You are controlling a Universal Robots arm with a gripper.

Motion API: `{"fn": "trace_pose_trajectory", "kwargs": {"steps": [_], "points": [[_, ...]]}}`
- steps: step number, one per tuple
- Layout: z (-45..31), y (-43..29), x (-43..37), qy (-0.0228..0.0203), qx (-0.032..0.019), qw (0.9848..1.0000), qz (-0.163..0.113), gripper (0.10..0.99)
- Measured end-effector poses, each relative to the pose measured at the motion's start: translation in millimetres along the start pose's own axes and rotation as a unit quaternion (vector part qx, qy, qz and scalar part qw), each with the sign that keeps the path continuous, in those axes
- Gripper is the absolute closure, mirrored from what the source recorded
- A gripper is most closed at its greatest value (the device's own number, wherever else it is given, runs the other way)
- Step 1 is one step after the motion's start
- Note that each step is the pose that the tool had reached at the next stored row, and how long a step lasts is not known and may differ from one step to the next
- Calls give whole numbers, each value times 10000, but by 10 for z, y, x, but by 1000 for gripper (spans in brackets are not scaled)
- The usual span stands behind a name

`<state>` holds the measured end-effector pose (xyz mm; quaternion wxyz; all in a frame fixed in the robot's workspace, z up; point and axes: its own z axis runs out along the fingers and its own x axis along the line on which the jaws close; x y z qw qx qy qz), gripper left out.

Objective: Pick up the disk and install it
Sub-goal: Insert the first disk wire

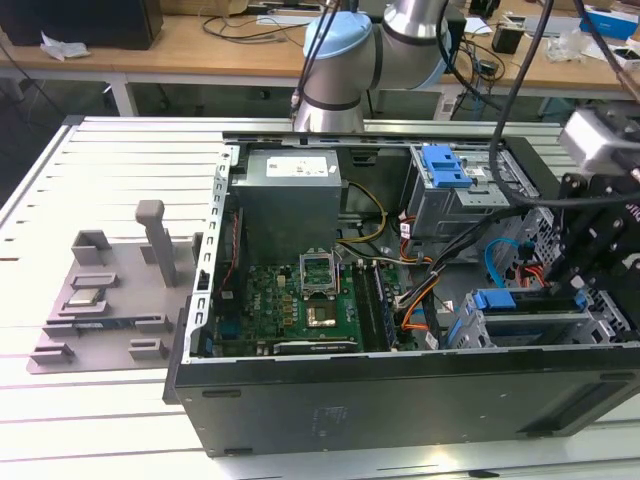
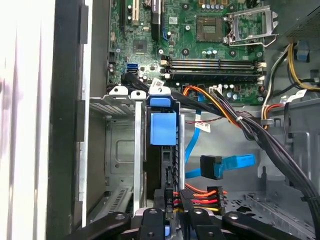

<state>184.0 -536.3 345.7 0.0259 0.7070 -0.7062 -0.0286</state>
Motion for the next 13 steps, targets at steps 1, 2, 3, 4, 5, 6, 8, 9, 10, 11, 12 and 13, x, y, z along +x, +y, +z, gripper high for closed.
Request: {"fn": "trace_pose_trajectory", "kwargs": {"steps": [1,2,3,4,5,6,8,9,10,11,12,13], "points": [[-111,9,-14,-1,0,10000,0,835],[-182,14,-32,-1,0,10000,0,835],[-231,18,-62,-1,0,10000,0,835],[-262,20,-80,0,0,10000,0,847],[-310,24,-93,1,0,10000,0,914],[-377,29,-109,2,0,10000,0,980],[-456,35,-119,3,0,10000,0,980],[-467,36,-119,3,0,10000,0,980],[-472,36,-119,2,0,10000,0,980],[-473,36,-119,2,0,10000,0,980],[-473,36,-119,1,0,10000,0,980],[-474,36,-119,2,0,10000,0,980]]}}
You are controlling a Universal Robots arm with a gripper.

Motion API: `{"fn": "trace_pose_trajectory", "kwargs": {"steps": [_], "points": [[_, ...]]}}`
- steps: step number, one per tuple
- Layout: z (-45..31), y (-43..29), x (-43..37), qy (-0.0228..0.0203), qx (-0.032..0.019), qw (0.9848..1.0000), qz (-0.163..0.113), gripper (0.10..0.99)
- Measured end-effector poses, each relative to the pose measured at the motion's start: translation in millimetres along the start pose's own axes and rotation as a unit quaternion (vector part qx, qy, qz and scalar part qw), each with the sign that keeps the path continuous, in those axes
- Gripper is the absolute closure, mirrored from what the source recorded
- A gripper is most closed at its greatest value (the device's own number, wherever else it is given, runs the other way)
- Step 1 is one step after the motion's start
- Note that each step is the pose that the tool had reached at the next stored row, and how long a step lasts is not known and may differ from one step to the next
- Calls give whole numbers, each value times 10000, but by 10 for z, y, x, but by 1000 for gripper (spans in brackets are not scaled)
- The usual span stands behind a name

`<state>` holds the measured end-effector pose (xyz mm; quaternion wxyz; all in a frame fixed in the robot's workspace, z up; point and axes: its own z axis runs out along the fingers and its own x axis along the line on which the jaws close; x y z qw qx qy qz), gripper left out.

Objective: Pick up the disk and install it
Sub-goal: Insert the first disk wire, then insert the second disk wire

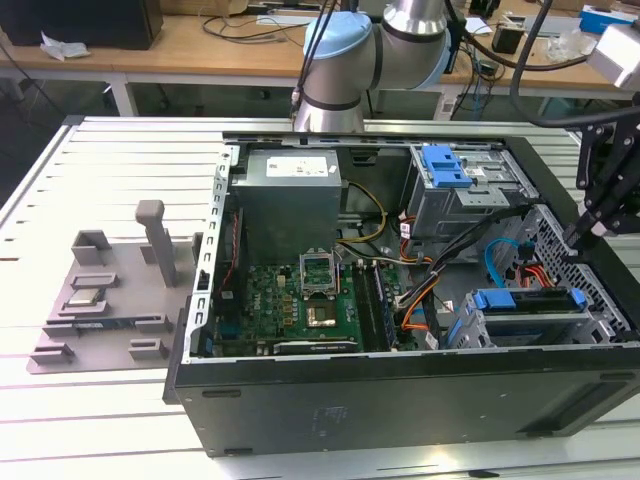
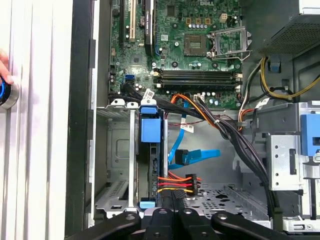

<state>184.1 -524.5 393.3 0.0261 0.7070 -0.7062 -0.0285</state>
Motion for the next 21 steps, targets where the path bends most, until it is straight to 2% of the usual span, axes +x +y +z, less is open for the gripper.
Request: {"fn": "trace_pose_trajectory", "kwargs": {"steps": [5,6,7,8,9,11,13,15,16,21], "points": [[-1,0,0,0,0,10000,0,973],[-2,0,0,0,0,10000,0,851],[-3,7,-5,2,0,10000,0,784],[5,20,-13,1,0,10000,0,784],[16,39,-23,1,0,10000,0,784],[75,169,-58,0,0,10000,0,784],[106,254,-72,0,0,10000,-1,784],[171,351,-75,0,0,10000,-1,784],[208,377,-75,1,0,10000,-4,784],[220,381,-75,1,0,10000,-6,804]]}}
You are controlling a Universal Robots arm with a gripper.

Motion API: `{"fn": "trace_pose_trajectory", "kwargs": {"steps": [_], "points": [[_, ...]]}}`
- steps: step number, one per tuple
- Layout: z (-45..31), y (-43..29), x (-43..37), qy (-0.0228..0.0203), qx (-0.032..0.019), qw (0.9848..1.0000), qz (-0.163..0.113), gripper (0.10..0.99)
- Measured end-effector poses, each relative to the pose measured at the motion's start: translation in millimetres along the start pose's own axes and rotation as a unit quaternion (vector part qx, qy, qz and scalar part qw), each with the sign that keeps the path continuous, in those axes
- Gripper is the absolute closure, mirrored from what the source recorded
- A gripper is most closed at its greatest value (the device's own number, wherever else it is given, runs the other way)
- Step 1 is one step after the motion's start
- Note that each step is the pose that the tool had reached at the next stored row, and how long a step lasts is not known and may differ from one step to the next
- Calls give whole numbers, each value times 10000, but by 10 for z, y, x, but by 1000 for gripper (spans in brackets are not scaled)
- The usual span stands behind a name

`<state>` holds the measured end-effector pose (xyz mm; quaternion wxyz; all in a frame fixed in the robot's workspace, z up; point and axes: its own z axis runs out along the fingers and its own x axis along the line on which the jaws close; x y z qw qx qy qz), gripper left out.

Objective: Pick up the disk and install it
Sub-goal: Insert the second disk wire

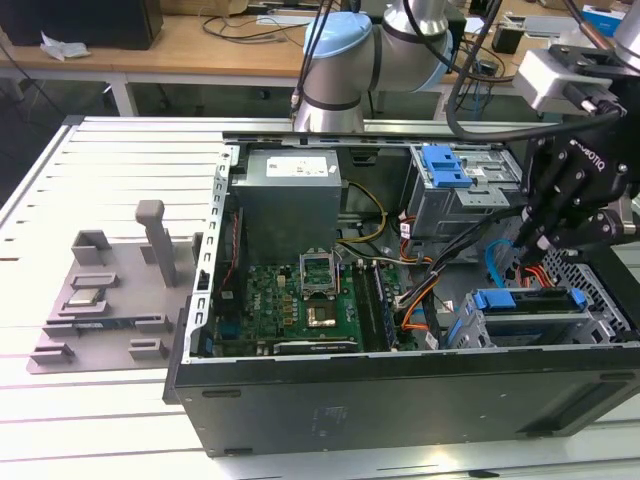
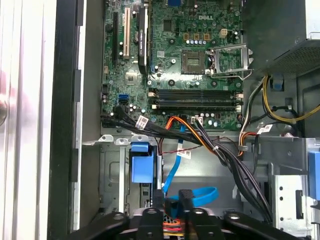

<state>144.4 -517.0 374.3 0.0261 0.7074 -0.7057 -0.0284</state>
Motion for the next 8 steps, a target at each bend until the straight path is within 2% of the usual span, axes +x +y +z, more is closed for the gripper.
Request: {"fn": "trace_pose_trajectory", "kwargs": {"steps": [1,2,4,5,8], "points": [[0,0,0,0,0,10000,0,867],[1,0,0,0,0,10000,0,980],[4,1,4,-1,0,10000,0,984],[4,1,40,4,0,10000,1,984],[13,0,130,53,0,10000,4,984]]}}
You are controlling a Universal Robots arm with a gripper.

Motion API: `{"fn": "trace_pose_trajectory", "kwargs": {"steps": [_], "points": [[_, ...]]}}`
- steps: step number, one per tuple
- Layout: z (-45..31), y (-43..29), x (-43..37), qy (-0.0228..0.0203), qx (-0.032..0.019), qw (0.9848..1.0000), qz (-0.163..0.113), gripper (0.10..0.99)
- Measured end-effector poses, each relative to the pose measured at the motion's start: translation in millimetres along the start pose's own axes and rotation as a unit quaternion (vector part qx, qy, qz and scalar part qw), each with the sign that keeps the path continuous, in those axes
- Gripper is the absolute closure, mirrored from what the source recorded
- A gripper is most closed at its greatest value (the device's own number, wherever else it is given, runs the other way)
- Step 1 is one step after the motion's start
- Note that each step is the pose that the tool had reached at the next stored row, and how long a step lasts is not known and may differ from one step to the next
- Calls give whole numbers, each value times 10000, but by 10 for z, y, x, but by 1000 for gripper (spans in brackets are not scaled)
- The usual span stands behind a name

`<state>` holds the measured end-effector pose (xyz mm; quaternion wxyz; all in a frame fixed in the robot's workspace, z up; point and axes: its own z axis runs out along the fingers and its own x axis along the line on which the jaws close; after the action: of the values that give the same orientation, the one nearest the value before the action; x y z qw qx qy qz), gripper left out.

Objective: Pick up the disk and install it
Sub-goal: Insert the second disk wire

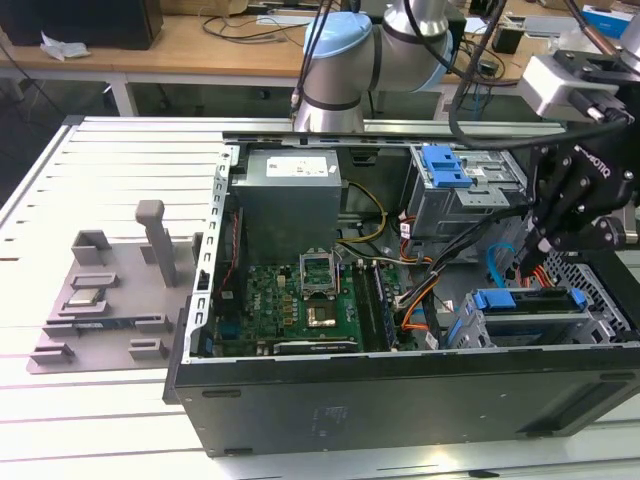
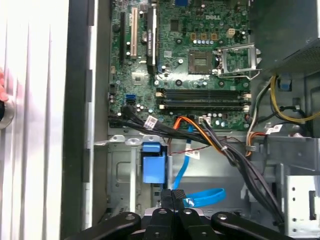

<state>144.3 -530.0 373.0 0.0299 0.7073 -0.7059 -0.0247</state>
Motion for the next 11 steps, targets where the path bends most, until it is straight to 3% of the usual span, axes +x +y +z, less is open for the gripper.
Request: {"fn": "trace_pose_trajectory", "kwargs": {"steps": [3,11], "points": [[110,-42,61,0,0,10000,0,984],[218,-111,80,10,0,10000,1,984]]}}
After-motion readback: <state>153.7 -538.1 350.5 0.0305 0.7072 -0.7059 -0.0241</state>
